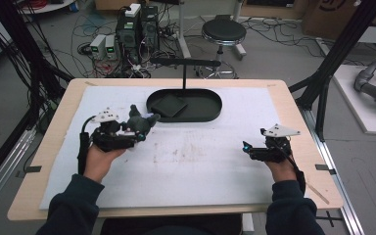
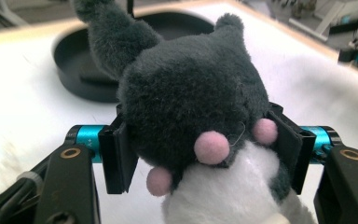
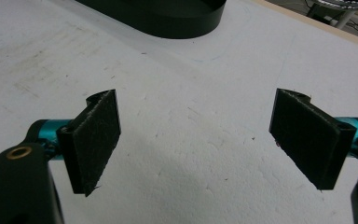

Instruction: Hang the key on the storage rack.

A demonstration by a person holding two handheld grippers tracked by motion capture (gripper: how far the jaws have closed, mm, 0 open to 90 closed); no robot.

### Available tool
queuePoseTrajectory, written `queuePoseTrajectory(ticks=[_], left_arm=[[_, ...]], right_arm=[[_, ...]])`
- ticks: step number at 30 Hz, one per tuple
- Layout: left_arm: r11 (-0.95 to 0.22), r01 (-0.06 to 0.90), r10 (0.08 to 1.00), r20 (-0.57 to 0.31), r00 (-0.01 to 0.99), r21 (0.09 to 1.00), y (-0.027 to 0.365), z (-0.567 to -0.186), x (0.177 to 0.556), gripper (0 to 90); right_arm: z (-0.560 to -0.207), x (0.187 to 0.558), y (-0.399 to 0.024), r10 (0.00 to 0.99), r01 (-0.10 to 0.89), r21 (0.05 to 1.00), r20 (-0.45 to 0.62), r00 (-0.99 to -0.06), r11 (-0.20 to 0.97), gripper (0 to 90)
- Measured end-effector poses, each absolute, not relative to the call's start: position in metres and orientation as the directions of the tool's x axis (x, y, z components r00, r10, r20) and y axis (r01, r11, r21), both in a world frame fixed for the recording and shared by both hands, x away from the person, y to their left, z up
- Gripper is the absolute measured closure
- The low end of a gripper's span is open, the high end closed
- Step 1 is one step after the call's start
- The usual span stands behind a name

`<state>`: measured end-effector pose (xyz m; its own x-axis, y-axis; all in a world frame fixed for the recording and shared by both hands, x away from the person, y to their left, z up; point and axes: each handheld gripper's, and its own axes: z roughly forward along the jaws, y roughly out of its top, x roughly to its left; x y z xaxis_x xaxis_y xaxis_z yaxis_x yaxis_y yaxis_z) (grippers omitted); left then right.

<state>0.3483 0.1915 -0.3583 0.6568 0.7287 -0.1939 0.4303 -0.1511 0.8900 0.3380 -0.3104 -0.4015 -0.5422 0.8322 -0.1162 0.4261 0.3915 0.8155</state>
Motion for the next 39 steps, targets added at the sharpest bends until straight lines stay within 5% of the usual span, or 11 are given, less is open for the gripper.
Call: queuePoseTrajectory(ticks=[22,39], left_arm=[[0.028,0.366,0.703,-0.278,0.655,0.930,0.180,-0.290,0.453,35.3],[0.001,0.418,0.747,-0.278,0.604,0.908,0.164,-0.316,0.496,35.3]], right_arm=[[-0.400,0.339,-0.313,0.832,0.418,0.825,-0.109,-0.543,0.381,16.5],[-0.400,0.339,-0.319,0.839,0.425,0.828,-0.097,-0.535,0.367,16.5]])
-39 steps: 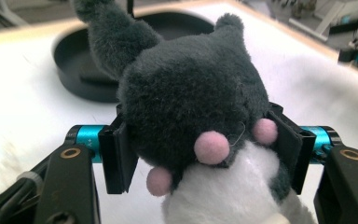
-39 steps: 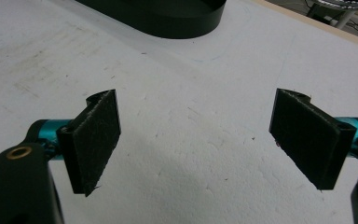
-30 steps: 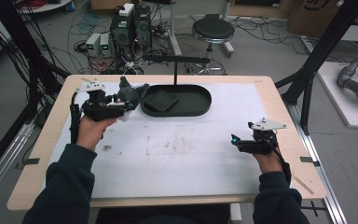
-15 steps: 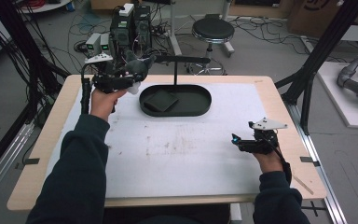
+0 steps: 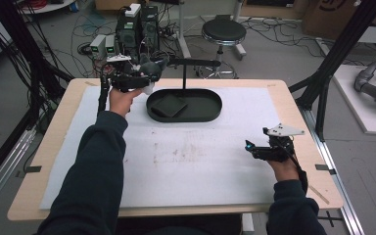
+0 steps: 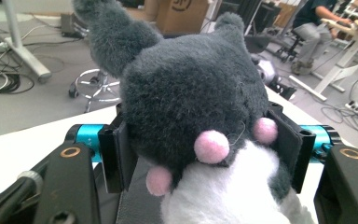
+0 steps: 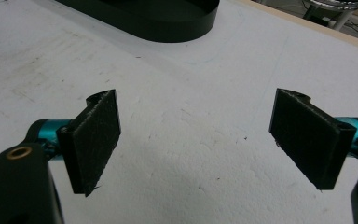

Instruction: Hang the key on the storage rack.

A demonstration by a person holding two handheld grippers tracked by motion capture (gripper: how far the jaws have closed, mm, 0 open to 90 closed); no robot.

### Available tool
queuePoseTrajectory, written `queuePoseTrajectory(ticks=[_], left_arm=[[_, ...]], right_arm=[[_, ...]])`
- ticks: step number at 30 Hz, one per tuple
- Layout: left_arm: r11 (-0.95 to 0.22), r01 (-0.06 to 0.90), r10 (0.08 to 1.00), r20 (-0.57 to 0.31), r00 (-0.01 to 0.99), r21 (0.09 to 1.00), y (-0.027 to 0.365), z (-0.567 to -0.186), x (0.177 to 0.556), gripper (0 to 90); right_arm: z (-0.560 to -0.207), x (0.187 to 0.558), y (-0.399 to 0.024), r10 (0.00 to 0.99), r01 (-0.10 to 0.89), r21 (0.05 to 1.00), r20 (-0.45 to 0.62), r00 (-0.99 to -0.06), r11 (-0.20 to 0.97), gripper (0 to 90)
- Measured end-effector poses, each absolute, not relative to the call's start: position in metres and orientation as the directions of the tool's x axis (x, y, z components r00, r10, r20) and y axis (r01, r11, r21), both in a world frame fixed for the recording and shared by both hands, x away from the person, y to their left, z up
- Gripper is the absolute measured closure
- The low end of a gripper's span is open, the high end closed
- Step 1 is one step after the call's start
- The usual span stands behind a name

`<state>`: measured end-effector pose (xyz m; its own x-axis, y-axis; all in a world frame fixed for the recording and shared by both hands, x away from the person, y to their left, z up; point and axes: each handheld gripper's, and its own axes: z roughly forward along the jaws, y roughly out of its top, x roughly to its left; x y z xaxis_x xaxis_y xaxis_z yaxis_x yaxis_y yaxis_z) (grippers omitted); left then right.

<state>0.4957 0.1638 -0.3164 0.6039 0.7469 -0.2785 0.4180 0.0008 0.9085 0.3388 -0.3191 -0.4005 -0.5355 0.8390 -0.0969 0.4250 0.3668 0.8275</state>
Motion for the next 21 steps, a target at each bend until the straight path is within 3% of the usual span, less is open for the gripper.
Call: queuePoseTrajectory(ticks=[21], left_arm=[[-0.036,0.435,0.770,-0.252,0.586,0.900,0.165,-0.339,0.487,35.3]], right_arm=[[-0.401,0.338,-0.319,0.839,0.425,0.827,-0.098,-0.535,0.367,16.5]])
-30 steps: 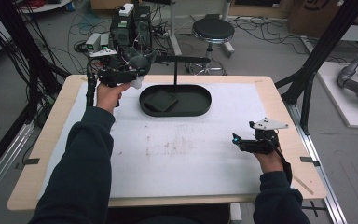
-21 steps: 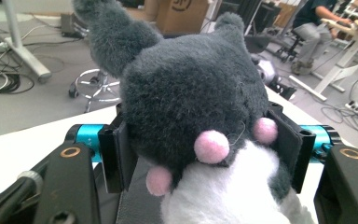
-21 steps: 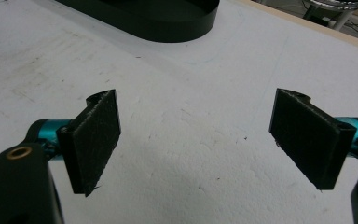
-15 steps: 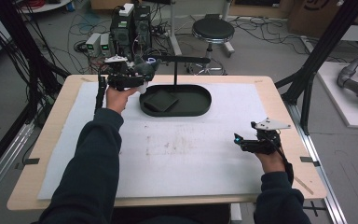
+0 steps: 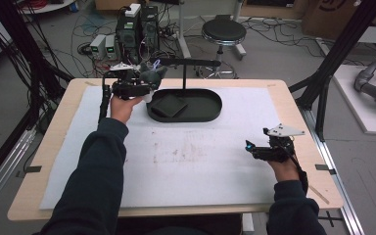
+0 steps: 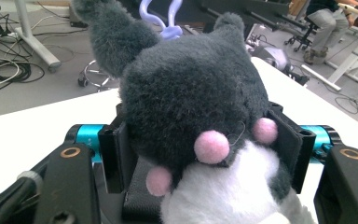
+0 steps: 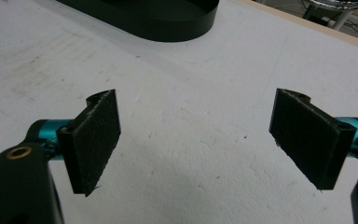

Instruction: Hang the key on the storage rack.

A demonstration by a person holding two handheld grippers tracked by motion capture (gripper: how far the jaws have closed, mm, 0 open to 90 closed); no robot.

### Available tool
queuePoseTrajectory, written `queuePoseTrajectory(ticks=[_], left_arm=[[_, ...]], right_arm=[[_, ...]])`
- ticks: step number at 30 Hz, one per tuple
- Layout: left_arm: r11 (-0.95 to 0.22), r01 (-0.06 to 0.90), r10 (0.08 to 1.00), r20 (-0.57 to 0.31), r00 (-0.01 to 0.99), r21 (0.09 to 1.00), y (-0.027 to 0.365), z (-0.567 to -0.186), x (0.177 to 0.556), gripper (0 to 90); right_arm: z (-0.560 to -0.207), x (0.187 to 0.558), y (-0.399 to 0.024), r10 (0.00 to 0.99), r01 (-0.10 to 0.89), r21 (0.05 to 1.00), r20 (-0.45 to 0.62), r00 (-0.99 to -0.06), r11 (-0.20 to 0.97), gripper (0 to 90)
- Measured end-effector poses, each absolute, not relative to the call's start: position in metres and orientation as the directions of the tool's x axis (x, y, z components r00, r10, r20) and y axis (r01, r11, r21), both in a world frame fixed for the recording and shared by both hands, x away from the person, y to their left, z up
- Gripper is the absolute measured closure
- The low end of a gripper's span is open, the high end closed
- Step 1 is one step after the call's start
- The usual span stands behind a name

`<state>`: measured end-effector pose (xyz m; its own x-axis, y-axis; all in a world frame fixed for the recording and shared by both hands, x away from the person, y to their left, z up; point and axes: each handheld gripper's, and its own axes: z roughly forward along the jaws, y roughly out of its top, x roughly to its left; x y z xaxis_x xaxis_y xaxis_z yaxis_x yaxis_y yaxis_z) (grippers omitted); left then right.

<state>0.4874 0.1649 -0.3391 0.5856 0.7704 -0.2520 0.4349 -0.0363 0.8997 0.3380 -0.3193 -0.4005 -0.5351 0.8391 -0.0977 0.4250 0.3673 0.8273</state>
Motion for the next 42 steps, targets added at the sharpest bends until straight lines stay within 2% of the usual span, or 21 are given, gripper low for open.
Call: queuePoseTrajectory(ticks=[15,31,42], left_arm=[[-0.078,0.408,0.755,-0.213,0.620,0.910,0.156,-0.338,0.483,35.3],[0.079,0.388,0.707,-0.326,0.628,0.918,0.172,-0.317,0.490,35.5],[0.115,0.377,0.735,-0.334,0.591,0.919,0.176,-0.319,0.494,35.6]], right_arm=[[-0.401,0.338,-0.319,0.841,0.427,0.827,-0.097,-0.533,0.366,16.5],[-0.400,0.339,-0.319,0.839,0.425,0.826,-0.101,-0.534,0.370,16.5],[-0.401,0.339,-0.321,0.840,0.426,0.827,-0.098,-0.534,0.367,16.5]])
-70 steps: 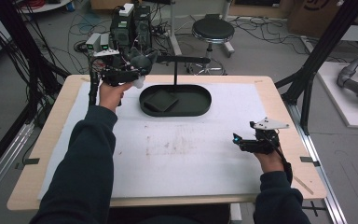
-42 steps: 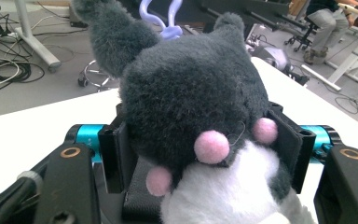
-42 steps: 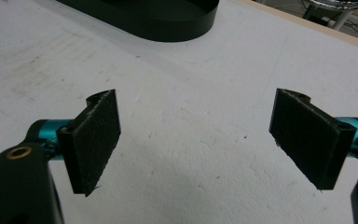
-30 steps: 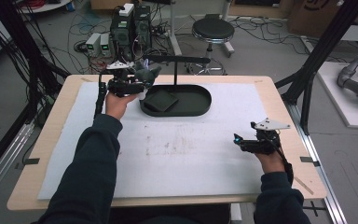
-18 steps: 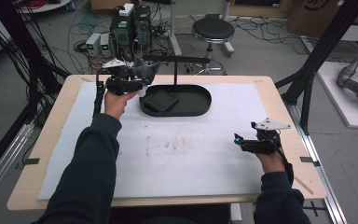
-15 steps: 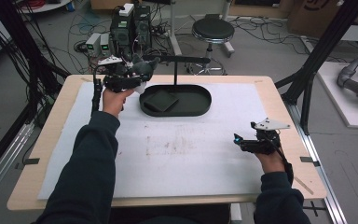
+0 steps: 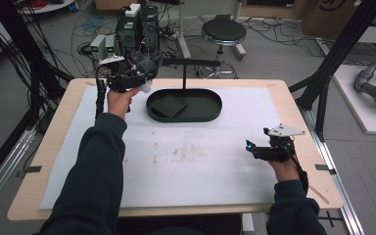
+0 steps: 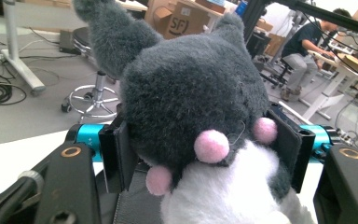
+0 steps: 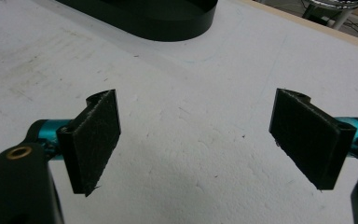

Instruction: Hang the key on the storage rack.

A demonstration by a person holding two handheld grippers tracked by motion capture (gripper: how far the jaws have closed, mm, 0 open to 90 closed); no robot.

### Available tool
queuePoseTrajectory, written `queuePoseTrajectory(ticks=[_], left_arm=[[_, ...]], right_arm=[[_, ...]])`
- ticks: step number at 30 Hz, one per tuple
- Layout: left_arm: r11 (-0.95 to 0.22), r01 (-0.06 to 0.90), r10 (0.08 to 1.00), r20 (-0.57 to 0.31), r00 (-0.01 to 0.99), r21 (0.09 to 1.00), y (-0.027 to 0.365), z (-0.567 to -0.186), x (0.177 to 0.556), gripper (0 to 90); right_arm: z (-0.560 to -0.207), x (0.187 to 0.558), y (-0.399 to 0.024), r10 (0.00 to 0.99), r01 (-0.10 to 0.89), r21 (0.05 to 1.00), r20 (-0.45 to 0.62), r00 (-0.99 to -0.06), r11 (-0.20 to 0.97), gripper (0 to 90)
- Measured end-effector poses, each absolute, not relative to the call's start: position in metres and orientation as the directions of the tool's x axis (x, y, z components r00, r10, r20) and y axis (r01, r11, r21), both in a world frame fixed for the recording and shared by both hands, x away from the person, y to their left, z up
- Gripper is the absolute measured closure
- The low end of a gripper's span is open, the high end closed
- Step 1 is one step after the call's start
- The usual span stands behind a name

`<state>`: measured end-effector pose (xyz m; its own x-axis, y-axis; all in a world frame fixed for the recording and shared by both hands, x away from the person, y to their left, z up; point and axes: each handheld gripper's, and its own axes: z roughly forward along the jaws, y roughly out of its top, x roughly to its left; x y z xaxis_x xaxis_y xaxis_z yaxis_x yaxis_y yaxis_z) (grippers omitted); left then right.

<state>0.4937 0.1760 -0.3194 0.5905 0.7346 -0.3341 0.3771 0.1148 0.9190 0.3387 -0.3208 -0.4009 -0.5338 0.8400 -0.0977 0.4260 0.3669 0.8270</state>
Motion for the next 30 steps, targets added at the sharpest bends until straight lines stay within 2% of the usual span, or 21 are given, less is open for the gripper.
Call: queuePoseTrajectory(ticks=[5,13,18,21,26,30], left_arm=[[0.120,0.394,0.789,-0.328,0.519,0.911,0.180,-0.324,0.496,35.6],[0.029,0.465,0.867,-0.254,0.429,0.885,0.171,-0.347,0.501,35.9],[-0.059,0.505,0.894,-0.179,0.410,0.861,0.156,-0.358,0.506,36.1],[-0.074,0.503,0.891,-0.169,0.421,0.861,0.149,-0.363,0.508,35.9],[-0.068,0.518,0.893,-0.180,0.412,0.852,0.146,-0.368,0.508,32.6],[-0.079,0.561,0.895,-0.189,0.404,0.824,0.148,-0.377,0.505,25.1]], right_arm=[[-0.401,0.339,-0.321,0.839,0.425,0.827,-0.098,-0.535,0.367,16.5],[-0.401,0.338,-0.322,0.843,0.427,0.828,-0.095,-0.530,0.362,16.5],[-0.401,0.338,-0.322,0.842,0.425,0.829,-0.095,-0.531,0.362,16.5],[-0.401,0.337,-0.322,0.841,0.425,0.828,-0.098,-0.532,0.365,16.5],[-0.401,0.337,-0.323,0.842,0.426,0.829,-0.095,-0.530,0.362,16.5],[-0.400,0.336,-0.322,0.840,0.424,0.829,-0.096,-0.534,0.364,16.5]])
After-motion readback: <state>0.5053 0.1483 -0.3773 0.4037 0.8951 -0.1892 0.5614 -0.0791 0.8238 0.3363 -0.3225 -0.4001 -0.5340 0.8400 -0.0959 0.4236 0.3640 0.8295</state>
